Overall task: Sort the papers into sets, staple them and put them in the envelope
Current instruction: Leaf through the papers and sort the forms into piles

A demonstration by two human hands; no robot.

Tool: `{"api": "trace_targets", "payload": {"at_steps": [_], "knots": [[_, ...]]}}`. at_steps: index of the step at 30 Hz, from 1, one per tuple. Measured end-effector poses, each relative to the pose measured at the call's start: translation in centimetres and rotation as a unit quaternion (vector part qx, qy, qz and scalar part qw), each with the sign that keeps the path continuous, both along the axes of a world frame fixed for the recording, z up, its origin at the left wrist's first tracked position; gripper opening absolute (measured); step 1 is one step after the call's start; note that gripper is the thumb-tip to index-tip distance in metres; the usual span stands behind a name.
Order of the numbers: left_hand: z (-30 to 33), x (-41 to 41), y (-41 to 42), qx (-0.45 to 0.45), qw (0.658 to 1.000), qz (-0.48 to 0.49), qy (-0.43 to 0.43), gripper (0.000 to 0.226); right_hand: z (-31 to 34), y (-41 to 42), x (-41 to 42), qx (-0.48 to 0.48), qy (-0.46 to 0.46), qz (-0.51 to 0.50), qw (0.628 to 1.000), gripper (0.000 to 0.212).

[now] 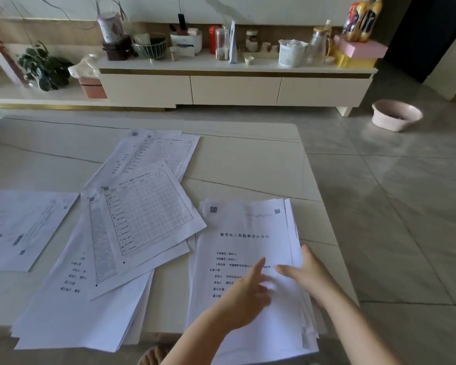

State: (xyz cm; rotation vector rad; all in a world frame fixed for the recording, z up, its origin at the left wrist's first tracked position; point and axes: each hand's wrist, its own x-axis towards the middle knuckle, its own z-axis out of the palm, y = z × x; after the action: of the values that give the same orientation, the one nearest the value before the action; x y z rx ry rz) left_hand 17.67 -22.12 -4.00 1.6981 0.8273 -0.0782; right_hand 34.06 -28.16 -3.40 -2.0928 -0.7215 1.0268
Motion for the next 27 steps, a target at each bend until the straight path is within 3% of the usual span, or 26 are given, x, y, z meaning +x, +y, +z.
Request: {"api": "trace_targets", "payload": {"at_steps": [3,7,9,12,14,15,18,19,22,27], "knots": [[0.7,-0.6,1.0,-0.002,0.999,0.043,-0.009,0.069,0.1,-0.2,0.4,0.020,0.007,0.023,1.000,0.042],[1.9,-2.1,3.4,0.177,0.958,0.226,0.020,0.058,1.4,-1.7,2.4,0.068,0.044,-0.013,0.997,0.037],[2.1,-3.0,4.3,0.200,0.935,0.290,0.038,0.067,2.3,-2.7,3.4,0.111,0.104,-0.056,0.987,0.036],[2.9,-3.2,4.5,0.071,0.935,0.348,-0.002,0.090,3.4,-4.1,4.4,0.164,0.160,-0.084,0.970,0.034],[4.1,-2.9,3.9,-0.043,0.923,0.377,-0.070,0.081,4.0,-4.7,4.8,0.192,0.181,-0.077,0.961,0.035],[4.6,-2.8,3.7,-0.078,0.915,0.380,-0.109,0.068,4.3,-4.9,4.9,0.203,0.189,-0.067,0.958,0.044],[6.0,-2.8,3.9,-0.112,0.905,0.360,-0.199,0.052,4.8,-5.0,5.0,0.221,0.198,-0.054,0.953,0.108],[6.4,-2.7,3.9,-0.107,0.904,0.355,-0.215,0.046,5.0,-5.0,4.8,0.233,0.193,-0.045,0.952,0.105],[7.8,-2.6,3.9,-0.073,0.895,0.375,-0.230,0.027,6.2,-4.1,4.2,0.257,0.164,-0.011,0.952,0.034],[10.8,-1.7,3.6,-0.007,0.882,0.396,-0.254,0.023,8.8,-2.8,2.4,0.259,0.072,-0.014,0.963,0.021]]}}
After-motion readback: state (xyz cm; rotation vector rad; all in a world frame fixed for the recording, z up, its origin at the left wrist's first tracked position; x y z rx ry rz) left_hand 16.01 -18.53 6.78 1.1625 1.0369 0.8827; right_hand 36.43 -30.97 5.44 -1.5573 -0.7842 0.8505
